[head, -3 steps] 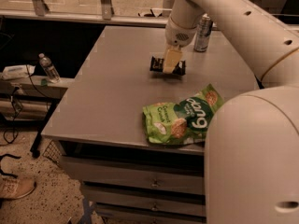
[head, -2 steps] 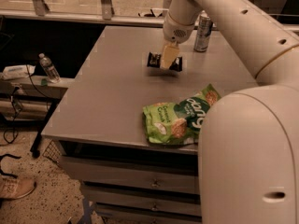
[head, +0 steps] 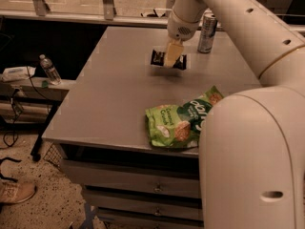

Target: Pick rxbar chocolate

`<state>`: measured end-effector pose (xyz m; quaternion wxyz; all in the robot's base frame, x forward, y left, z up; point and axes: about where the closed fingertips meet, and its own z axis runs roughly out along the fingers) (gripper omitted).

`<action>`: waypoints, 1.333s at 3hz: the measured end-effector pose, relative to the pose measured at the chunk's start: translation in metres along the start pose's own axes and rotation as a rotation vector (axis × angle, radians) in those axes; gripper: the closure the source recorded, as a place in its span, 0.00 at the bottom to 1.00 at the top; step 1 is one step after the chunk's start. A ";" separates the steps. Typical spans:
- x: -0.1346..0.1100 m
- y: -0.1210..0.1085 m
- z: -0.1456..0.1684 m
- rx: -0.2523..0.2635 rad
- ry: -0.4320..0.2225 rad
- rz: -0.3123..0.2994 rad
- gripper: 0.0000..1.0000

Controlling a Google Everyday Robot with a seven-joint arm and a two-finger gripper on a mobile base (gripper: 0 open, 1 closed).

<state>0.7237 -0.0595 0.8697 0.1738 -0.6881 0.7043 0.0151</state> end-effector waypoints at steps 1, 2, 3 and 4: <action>0.005 -0.007 -0.017 0.036 -0.004 0.005 1.00; 0.016 -0.015 -0.045 0.094 -0.012 0.015 1.00; 0.025 -0.022 -0.076 0.156 -0.013 0.022 1.00; 0.031 -0.023 -0.096 0.182 -0.016 0.018 1.00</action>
Offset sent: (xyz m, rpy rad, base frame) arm 0.0044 -0.0561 0.0823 0.0263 -0.1552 -0.0688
